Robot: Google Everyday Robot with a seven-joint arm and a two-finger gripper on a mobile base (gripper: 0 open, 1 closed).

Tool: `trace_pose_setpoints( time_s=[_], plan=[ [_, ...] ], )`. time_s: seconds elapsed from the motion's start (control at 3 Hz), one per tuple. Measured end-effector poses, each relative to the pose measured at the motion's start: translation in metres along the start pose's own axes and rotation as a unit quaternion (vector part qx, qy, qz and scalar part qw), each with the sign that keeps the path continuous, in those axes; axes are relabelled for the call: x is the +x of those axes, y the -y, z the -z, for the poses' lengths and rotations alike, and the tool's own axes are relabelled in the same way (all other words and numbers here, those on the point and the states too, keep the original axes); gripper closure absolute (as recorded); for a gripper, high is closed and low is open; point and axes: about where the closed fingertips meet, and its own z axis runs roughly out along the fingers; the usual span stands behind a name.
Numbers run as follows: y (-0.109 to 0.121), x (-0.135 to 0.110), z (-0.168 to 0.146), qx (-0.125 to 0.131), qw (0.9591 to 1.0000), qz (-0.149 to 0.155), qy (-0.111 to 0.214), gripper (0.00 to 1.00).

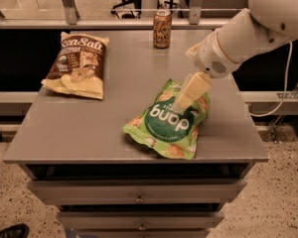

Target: Move orange can near brown chip bag

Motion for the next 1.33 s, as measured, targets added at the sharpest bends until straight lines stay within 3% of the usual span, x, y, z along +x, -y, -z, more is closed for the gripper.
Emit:
trace_pose_setpoints(
  time_s=[0.33,0.67,1.0,1.33],
  plan=[
    [0.025,-0.012,-0.018,0.018,0.9991,0.001,0.039,0.00],
    [0.092,-0.023,-0.037,0.072,0.9920,-0.035,0.098,0.00],
    [0.144,-0.024,-0.051,0.110,0.9809,-0.076,0.142,0.00],
    [0.143,-0.025,-0.052,0.109,0.9807,-0.076,0.143,0.00]
  ],
)
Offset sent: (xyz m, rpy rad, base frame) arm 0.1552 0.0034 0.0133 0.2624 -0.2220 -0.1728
